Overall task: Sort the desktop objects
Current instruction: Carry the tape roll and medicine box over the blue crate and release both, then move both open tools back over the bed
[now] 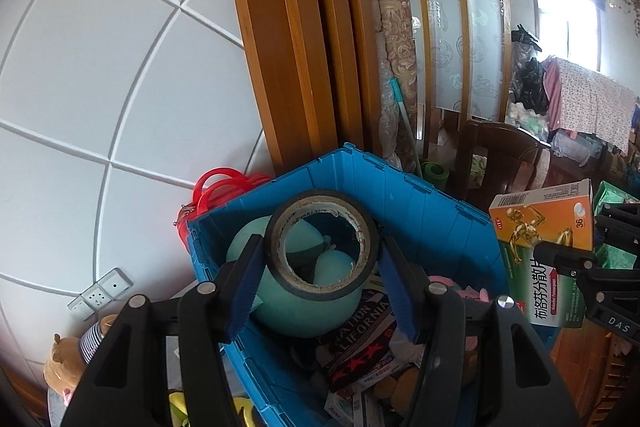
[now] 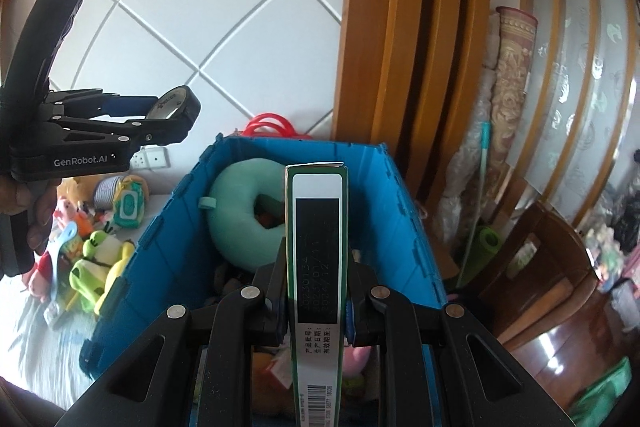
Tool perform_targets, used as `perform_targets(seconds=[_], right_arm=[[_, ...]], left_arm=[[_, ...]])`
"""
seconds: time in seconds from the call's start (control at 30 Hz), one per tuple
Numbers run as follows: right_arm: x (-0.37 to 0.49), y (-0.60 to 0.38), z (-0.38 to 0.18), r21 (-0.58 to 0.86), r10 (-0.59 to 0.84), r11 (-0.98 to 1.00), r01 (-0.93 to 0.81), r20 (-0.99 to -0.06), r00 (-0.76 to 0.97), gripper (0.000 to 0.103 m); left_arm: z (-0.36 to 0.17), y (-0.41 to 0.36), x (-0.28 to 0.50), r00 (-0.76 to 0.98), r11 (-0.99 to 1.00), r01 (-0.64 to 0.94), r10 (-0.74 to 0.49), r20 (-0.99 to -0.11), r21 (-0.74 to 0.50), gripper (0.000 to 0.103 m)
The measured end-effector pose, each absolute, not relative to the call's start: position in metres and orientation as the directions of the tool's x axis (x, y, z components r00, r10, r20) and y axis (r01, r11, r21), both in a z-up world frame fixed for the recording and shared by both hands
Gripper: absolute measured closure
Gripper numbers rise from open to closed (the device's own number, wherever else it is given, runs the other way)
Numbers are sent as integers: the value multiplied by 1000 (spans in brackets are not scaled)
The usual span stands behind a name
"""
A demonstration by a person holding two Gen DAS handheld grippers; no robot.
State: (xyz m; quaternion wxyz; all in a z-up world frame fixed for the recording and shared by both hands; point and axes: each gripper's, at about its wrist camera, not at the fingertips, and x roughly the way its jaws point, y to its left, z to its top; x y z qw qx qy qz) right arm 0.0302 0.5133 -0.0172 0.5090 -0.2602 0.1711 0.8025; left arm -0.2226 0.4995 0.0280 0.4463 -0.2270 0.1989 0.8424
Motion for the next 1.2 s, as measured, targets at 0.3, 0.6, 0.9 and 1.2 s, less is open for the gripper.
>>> perform_targets(seconds=[0.3, 0.6, 0.9, 1.2], right_arm=[[27, 517, -16, -20, 769, -379, -925, -562, -303, 17], [19, 513, -12, -20, 764, -393, -919, -564, -314, 17], [7, 492, -6, -30, 763, -403, -915, -562, -318, 16], [-40, 444, 6, -50, 763, -422, -905, -559, -325, 16]], left_arm=[[28, 495, -223, -535, -538, -826, 656, -532, 167, 0], [25, 484, -226, -530, -550, -823, 651, -544, 143, 0], [20, 459, -219, -522, -554, -824, 655, -546, 123, 0], [11, 383, -219, -528, -578, -810, 643, -555, 101, 0]])
